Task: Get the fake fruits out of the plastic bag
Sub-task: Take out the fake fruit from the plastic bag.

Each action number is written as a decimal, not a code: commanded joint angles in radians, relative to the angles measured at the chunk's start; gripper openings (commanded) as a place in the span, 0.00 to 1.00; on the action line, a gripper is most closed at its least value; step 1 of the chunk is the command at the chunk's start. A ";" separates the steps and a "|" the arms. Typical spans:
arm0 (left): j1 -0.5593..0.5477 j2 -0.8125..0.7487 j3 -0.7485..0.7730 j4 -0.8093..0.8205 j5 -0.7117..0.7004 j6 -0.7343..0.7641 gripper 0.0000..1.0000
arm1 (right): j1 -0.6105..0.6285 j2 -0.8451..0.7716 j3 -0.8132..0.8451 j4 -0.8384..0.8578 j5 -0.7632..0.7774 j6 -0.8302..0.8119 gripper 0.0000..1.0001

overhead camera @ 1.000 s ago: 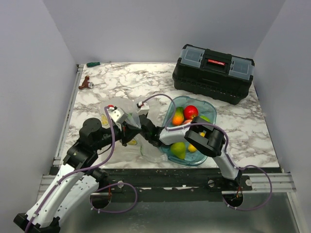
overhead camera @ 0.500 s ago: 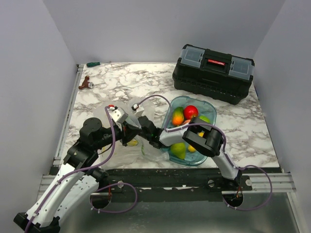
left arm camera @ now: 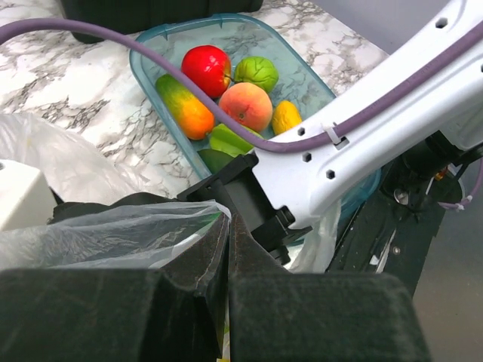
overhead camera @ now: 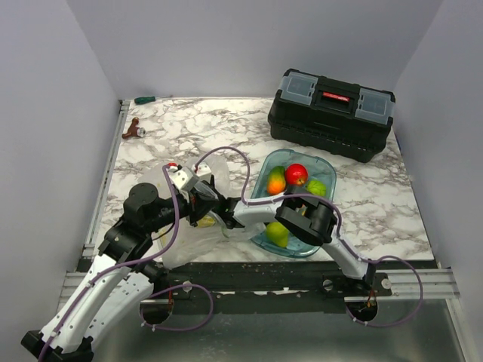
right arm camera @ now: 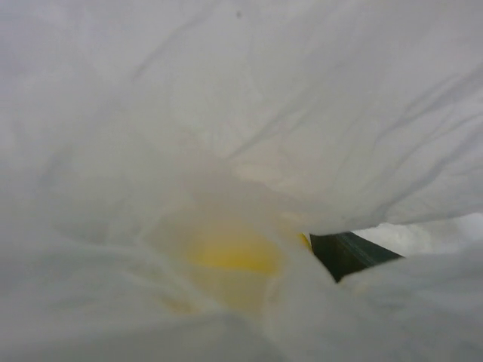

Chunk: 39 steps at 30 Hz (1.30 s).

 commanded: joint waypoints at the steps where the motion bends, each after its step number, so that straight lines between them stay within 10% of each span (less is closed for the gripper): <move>1: -0.006 -0.004 0.008 -0.002 -0.052 0.008 0.00 | -0.007 -0.019 -0.043 -0.161 0.122 -0.004 0.80; 23: -0.005 0.038 0.031 -0.097 -0.410 0.007 0.00 | -0.100 -0.374 -0.224 -0.046 -0.081 0.098 0.01; 39: -0.004 0.053 -0.004 -0.093 -0.681 0.012 0.00 | -0.123 -0.641 -0.416 -0.075 -0.215 0.100 0.01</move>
